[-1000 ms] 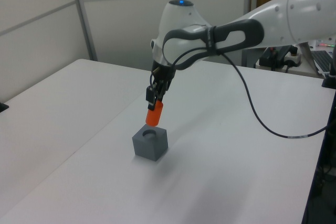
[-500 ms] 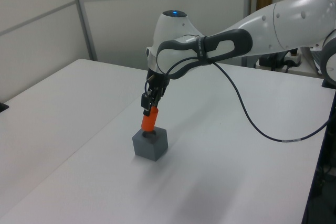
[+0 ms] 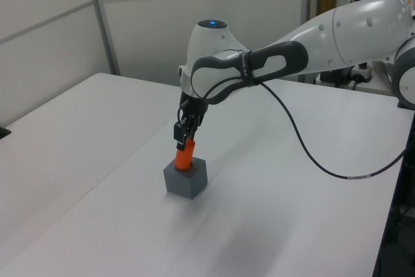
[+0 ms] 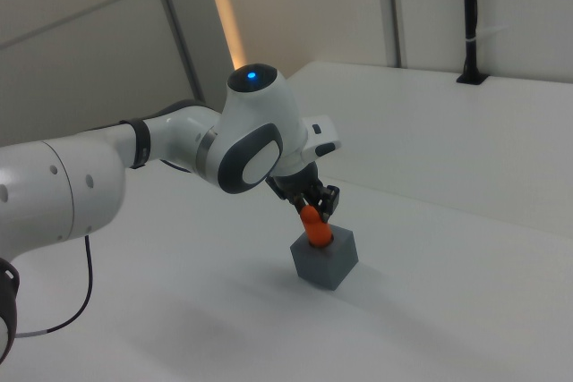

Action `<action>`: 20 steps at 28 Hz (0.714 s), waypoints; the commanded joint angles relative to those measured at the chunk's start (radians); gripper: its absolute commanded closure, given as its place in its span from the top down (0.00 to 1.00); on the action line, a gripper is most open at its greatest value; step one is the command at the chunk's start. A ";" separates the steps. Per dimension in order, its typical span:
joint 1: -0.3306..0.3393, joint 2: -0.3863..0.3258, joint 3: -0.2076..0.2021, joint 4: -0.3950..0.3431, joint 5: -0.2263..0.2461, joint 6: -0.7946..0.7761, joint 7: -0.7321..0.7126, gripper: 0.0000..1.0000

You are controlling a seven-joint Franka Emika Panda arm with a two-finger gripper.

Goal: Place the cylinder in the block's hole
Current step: 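Lower the cylinder into the block's hole and open the gripper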

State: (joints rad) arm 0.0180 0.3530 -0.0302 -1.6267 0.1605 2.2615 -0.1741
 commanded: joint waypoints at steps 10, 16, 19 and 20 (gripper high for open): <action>0.005 0.000 -0.004 -0.001 -0.016 -0.004 -0.004 0.67; 0.005 -0.008 -0.007 0.002 -0.024 -0.017 0.002 1.00; 0.004 -0.026 -0.016 0.010 -0.024 -0.071 0.004 1.00; 0.002 -0.035 -0.017 0.013 -0.024 -0.092 0.002 1.00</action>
State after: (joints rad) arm 0.0177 0.3535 -0.0318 -1.6239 0.1517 2.2527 -0.1745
